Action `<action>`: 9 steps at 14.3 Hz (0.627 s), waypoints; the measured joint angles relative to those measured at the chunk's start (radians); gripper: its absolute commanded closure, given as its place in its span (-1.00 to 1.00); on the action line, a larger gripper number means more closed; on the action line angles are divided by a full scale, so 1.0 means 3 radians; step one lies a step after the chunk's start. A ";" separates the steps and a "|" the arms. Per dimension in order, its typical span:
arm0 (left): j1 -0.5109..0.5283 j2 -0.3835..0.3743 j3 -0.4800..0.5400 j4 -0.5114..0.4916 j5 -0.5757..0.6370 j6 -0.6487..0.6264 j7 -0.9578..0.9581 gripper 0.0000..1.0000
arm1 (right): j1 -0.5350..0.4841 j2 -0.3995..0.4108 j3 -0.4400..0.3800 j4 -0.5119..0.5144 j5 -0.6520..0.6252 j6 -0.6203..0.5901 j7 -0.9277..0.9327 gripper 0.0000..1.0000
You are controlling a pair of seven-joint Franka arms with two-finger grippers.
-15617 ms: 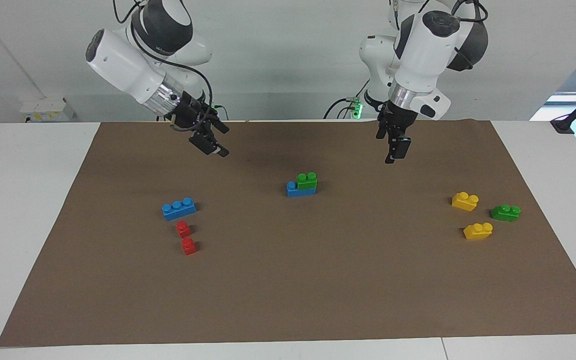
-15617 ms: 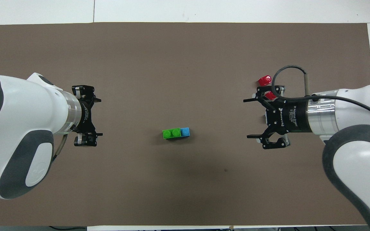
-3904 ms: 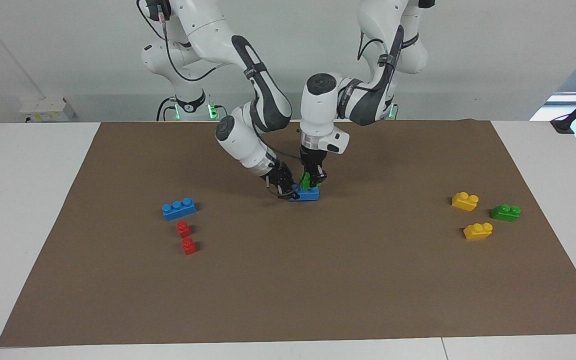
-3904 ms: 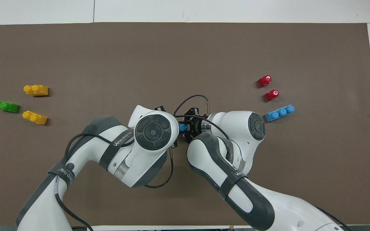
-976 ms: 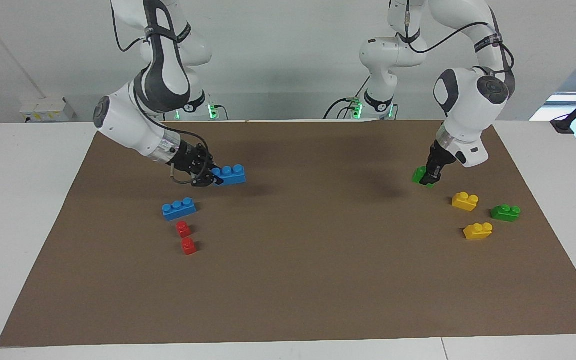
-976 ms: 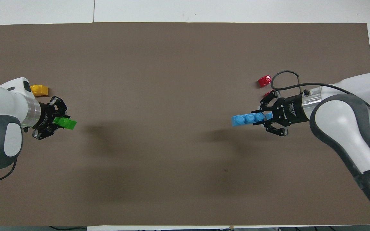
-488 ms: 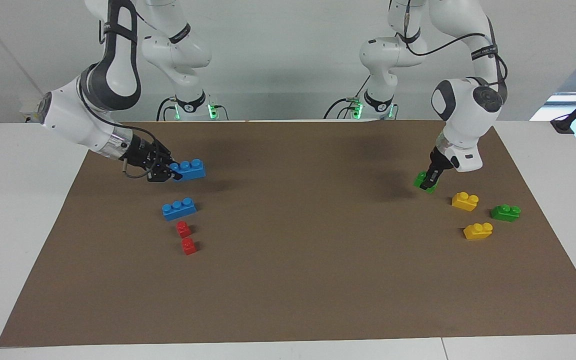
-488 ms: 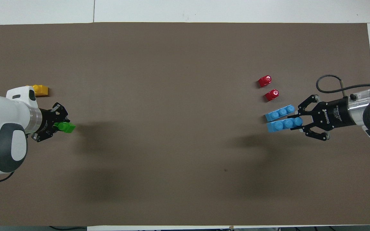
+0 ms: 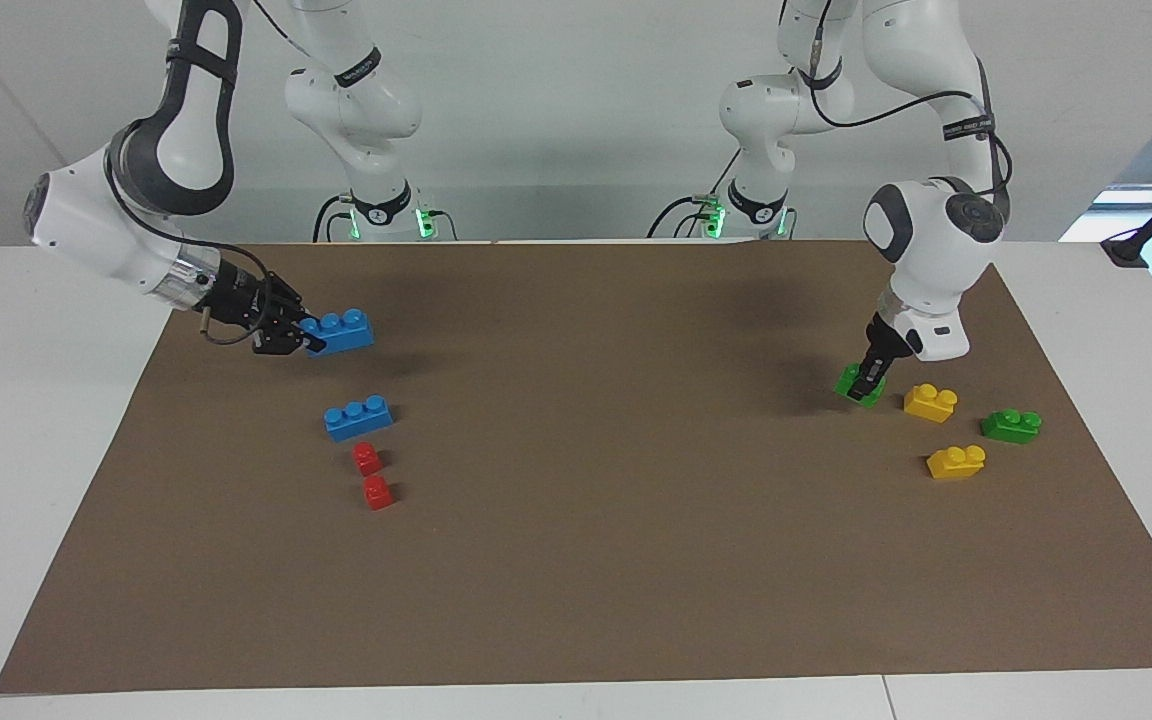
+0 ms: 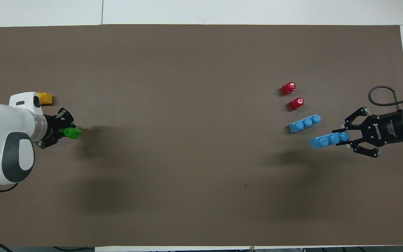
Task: Remove green block with left arm and hold with right
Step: 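Lower the blue brick near the blue bricks while the left gripper lowers green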
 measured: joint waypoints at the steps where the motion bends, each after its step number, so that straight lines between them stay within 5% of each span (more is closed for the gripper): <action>1: 0.0004 0.0037 0.0000 0.0000 0.0000 0.0040 0.0040 0.71 | -0.0010 0.0000 0.0000 -0.0009 -0.0001 0.0002 -0.0046 1.00; 6: 0.0004 0.0181 -0.0003 0.0005 0.0000 0.0169 0.0163 0.71 | -0.0030 0.0000 0.0000 -0.0116 -0.0003 0.0137 -0.0288 1.00; 9: 0.0004 0.0208 -0.0006 0.0008 0.0000 0.0204 0.0213 0.53 | -0.0034 0.0010 0.0002 -0.0199 -0.0003 0.0259 -0.0376 1.00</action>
